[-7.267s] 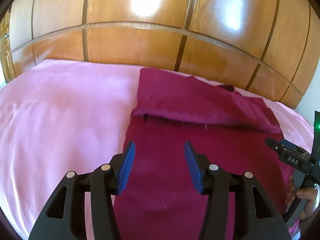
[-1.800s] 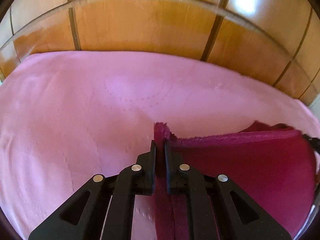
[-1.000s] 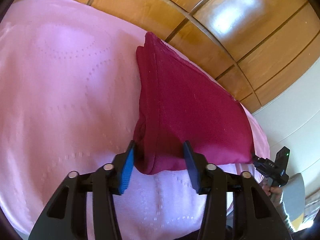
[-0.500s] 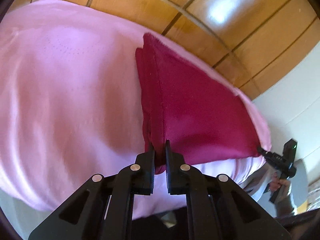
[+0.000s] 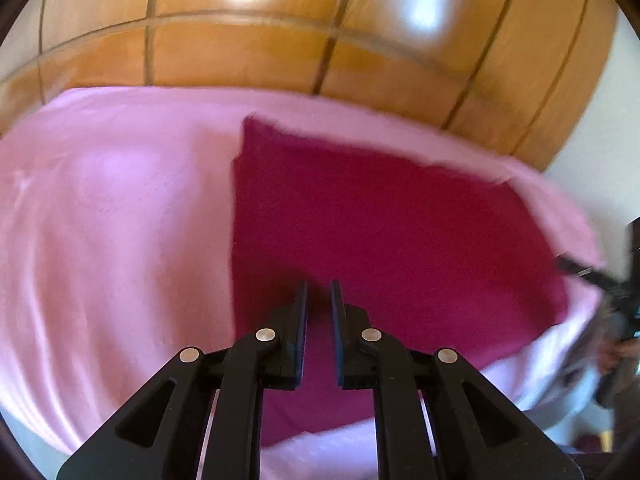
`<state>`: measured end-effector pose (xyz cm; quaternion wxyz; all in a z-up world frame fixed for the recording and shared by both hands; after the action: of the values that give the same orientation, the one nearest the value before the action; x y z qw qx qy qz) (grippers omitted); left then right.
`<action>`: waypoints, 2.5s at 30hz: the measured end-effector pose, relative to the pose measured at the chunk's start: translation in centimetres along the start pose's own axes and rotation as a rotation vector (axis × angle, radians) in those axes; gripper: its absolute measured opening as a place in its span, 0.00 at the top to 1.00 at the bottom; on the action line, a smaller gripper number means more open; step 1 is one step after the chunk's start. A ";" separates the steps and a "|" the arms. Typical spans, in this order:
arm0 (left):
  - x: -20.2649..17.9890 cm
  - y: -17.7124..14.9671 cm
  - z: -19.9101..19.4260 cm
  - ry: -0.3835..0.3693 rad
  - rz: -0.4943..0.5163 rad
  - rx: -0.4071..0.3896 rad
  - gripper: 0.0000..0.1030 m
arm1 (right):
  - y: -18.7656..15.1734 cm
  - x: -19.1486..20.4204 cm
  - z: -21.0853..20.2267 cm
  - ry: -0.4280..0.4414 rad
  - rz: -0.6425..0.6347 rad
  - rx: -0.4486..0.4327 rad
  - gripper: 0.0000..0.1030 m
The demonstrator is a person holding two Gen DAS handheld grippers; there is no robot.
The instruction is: Fold small clothes
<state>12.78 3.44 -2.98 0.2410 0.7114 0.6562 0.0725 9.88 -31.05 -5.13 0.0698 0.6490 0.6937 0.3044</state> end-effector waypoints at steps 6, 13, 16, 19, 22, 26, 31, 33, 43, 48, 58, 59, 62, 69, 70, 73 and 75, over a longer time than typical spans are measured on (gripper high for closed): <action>1.1 0.7 -0.2 0.034 -0.049 -0.015 0.90 | -0.6 -1.6 3.6 -0.073 0.019 0.016 0.42; 1.0 2.4 -2.7 0.112 -0.033 -0.128 0.46 | -0.8 -0.7 4.2 -0.109 -0.003 0.004 0.32; 1.3 3.3 -2.8 0.136 -0.027 -0.141 0.46 | -0.9 -0.5 4.1 -0.129 -0.011 0.002 0.28; 1.4 3.8 -3.1 0.152 -0.019 -0.151 0.46 | -0.6 0.1 4.3 -0.141 -0.011 -0.001 0.25; 1.6 4.4 -3.1 0.161 -0.009 -0.156 0.46 | -0.5 0.2 4.5 -0.141 -0.005 -0.005 0.24; 2.1 5.4 -2.6 0.162 -0.008 -0.145 0.46 | -0.5 0.3 4.5 -0.148 -0.002 -0.008 0.23; 2.5 6.2 -2.2 0.174 0.000 -0.144 0.46 | -0.4 0.4 4.6 -0.153 -0.002 -0.010 0.22; 2.7 6.5 -1.9 0.180 0.003 -0.141 0.46 | -0.4 0.4 4.7 -0.157 -0.004 -0.010 0.21; 3.8 8.2 0.6 0.151 -0.002 -0.086 0.47 | -0.3 0.4 4.8 -0.163 -0.011 -0.008 0.18; 4.0 9.1 2.6 0.075 -0.018 -0.025 0.65 | -0.2 0.3 4.7 -0.162 -0.011 -0.008 0.18; 4.8 11.1 3.0 0.016 -0.089 -0.060 0.95 | -0.6 0.4 4.7 -0.160 -0.014 -0.015 0.18; 4.9 11.3 3.5 0.030 -0.102 -0.057 0.95 | -0.6 0.4 4.8 -0.162 -0.016 -0.016 0.18; 5.5 11.7 6.2 0.083 -0.121 -0.007 0.95 | -0.6 0.4 4.7 -0.158 -0.017 -0.016 0.18; 5.3 11.7 4.7 0.112 -0.148 -0.034 0.86 | -0.1 -0.3 2.8 -0.074 0.012 -0.012 0.22; 5.1 11.5 4.0 0.126 -0.146 -0.054 0.86 | 0.2 -0.7 2.1 -0.061 0.032 -0.027 0.24; 4.3 10.5 2.0 0.173 -0.133 -0.119 0.86 | 1.7 -2.7 0.1 -0.096 0.088 -0.096 0.25; 3.6 9.4 0.6 0.171 -0.123 -0.157 0.86 | 3.2 -3.9 -0.2 -0.156 0.113 -0.115 0.26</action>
<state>21.95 6.57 -0.15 0.2432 0.6399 0.7090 0.1693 13.05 -34.90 -4.50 0.1436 0.7038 0.6298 0.2956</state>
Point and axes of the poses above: each gripper's, at about its wrist camera, not at the fingertips, and z roughly the way its jaws point, x to its left, y to its top, the point moved 3 cm from there along z, roughly the way its jaws point, and after that the axes turned 13 degrees about x, right-handed, at the moved point
